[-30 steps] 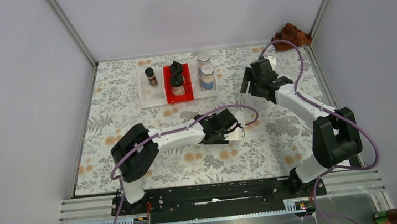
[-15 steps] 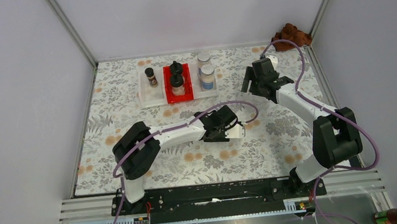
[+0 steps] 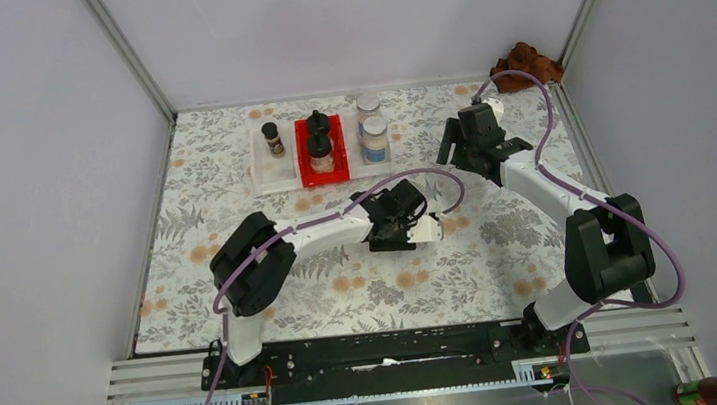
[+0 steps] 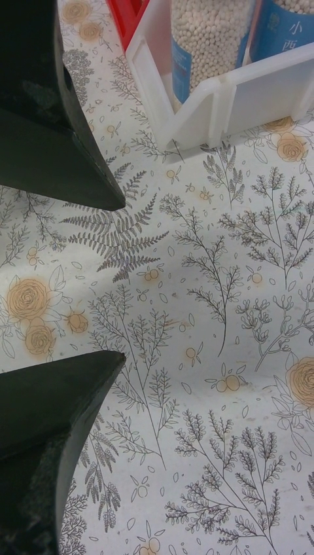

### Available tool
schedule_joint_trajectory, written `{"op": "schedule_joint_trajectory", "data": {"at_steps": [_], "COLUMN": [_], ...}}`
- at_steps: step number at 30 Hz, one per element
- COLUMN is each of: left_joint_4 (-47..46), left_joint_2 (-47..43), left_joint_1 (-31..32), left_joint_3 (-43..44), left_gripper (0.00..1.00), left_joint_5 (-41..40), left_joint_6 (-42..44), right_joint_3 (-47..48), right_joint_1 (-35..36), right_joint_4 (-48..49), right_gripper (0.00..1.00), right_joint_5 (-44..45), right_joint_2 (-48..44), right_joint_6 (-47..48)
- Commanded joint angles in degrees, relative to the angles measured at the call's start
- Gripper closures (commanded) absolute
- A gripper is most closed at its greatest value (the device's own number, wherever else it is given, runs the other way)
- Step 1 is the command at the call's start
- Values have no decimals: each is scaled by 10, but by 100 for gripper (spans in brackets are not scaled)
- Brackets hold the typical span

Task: Organize the condiment bottles
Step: Pick up the bottle from the center of the board.

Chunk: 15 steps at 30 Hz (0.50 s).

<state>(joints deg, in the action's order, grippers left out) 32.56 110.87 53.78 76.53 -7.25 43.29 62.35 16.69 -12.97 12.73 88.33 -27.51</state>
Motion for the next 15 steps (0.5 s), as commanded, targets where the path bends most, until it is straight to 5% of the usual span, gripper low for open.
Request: {"op": "schedule_joint_trajectory", "data": {"at_steps": [1, 15], "left_joint_4": [17, 20], "left_joint_2": [9, 21], "left_joint_1": [-11, -25], "left_joint_3": [9, 13], "left_gripper": [39, 41], "left_joint_5": [24, 31], "left_joint_6": [10, 4], "right_joint_3": [-6, -3], "right_joint_1": [-8, -12], "right_joint_4": [20, 28], "right_gripper": [14, 14], "right_joint_5": [-1, -10], "right_joint_2": [1, 18], "right_joint_6": [-8, -10]}}
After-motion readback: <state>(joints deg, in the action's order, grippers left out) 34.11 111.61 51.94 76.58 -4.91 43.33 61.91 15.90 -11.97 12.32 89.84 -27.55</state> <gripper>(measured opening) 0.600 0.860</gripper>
